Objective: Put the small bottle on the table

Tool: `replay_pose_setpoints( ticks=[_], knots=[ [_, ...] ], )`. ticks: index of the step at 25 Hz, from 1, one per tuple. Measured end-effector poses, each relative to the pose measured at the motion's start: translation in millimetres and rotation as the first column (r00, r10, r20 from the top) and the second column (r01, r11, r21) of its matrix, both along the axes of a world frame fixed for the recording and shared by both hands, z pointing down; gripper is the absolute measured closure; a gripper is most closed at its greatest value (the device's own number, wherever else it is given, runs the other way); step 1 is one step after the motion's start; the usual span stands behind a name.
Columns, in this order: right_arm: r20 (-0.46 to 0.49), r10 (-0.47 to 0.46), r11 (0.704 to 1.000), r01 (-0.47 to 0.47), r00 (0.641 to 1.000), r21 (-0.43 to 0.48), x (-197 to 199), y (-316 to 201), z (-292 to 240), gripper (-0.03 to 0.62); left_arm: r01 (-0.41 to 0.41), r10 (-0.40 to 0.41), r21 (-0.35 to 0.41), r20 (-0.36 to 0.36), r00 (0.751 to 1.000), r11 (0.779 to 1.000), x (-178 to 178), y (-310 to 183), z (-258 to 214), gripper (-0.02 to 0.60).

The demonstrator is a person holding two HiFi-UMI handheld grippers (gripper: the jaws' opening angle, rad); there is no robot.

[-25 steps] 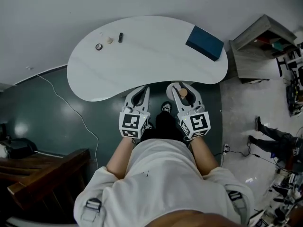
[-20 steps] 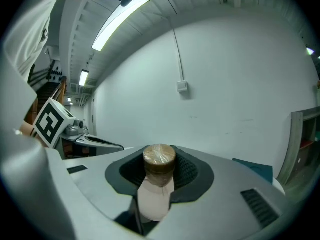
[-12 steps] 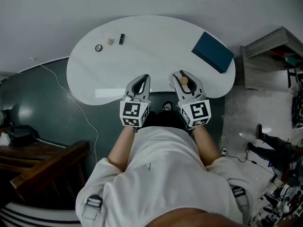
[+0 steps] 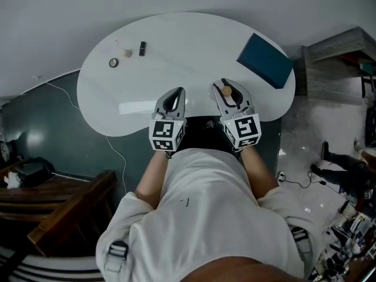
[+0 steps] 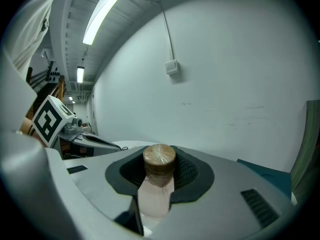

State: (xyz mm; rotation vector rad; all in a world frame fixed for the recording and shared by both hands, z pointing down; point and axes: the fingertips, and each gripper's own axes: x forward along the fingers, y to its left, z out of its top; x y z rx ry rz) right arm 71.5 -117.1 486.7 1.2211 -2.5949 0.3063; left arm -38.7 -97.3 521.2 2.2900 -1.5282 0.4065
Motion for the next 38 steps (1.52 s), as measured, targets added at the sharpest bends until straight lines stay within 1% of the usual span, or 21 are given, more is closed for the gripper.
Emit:
replay_pose_setpoints(
  ticks=[3, 10, 16, 23, 30, 34, 38],
  knots=[
    [-0.014, 0.019, 1.0, -0.019, 1.0, -0.021, 1, -16, 12, 0.484, -0.018, 0.018, -0.022, 0.002, 1.0, 1.0, -2, -17, 12, 0.569],
    [-0.043, 0.098, 0.993, -0.101, 0.994, -0.063, 3, -61, 34, 0.484, -0.08, 0.08, -0.082, -0.004, 0.997, 0.993, -5, -59, 36, 0.569],
    [-0.079, 0.176, 0.98, -0.182, 0.981, -0.083, 7, -106, 61, 0.484, -0.121, 0.119, -0.116, -0.024, 0.993, 0.986, -2, -95, 57, 0.569],
    [-0.115, 0.219, 0.964, -0.233, 0.969, -0.129, 14, -144, 97, 0.484, -0.161, 0.159, -0.153, -0.024, 0.987, 0.975, 1, -125, 84, 0.569],
    [-0.16, 0.273, 0.942, -0.298, 0.949, -0.157, 25, -172, 124, 0.484, -0.187, 0.183, -0.203, -0.038, 0.982, 0.961, -1, -137, 105, 0.569],
    [-0.175, 0.292, 0.933, -0.32, 0.94, -0.166, 30, -184, 137, 0.484, -0.214, 0.21, -0.215, -0.04, 0.977, 0.953, 2, -137, 111, 0.569],
    [-0.19, 0.317, 0.922, -0.349, 0.929, -0.17, 35, -192, 148, 0.484, -0.22, 0.216, -0.223, -0.044, 0.975, 0.95, 0, -136, 117, 0.569]
  ],
)
